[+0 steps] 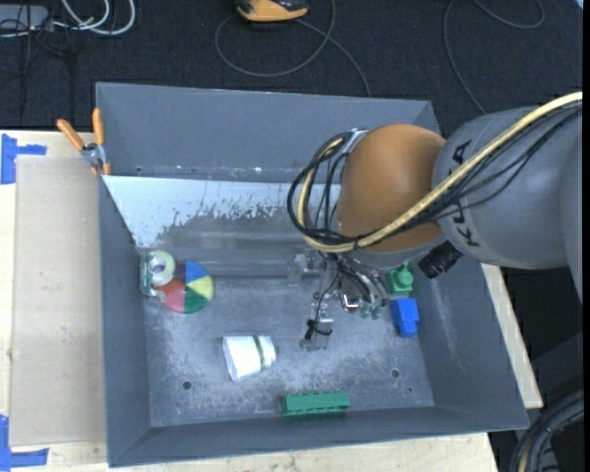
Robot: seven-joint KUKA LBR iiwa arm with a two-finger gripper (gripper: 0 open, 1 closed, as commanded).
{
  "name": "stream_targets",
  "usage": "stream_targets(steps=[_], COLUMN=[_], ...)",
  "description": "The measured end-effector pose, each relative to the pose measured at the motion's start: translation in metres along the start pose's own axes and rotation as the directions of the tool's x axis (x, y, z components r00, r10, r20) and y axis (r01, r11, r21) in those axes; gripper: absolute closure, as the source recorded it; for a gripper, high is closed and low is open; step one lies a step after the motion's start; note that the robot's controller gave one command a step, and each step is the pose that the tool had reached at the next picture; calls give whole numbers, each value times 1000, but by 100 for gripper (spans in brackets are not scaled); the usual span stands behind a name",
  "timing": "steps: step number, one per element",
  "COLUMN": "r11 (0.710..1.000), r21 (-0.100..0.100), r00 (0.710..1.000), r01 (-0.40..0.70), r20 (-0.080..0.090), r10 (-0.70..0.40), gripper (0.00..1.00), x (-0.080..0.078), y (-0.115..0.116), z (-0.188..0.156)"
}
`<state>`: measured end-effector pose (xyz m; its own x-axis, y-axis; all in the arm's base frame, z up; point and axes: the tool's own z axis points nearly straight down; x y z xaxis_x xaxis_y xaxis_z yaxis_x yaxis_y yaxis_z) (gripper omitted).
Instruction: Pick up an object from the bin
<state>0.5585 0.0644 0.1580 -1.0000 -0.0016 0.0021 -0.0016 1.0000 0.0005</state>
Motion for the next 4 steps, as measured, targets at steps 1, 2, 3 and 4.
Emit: stream_targets(steps=[1,2,3,4], r11=[1000,1000,1000,997], r21=[0,2,0,1], r00=[1000,1000,1000,996], r01=[31,-9,-15,-83], r20=[-3,-16,-2,-10], r10=[-31,9,15,83], gripper=[0,0,0,0], x=[25,38,35,41], y=[44,56,57,59], z=[64,71,19,69])
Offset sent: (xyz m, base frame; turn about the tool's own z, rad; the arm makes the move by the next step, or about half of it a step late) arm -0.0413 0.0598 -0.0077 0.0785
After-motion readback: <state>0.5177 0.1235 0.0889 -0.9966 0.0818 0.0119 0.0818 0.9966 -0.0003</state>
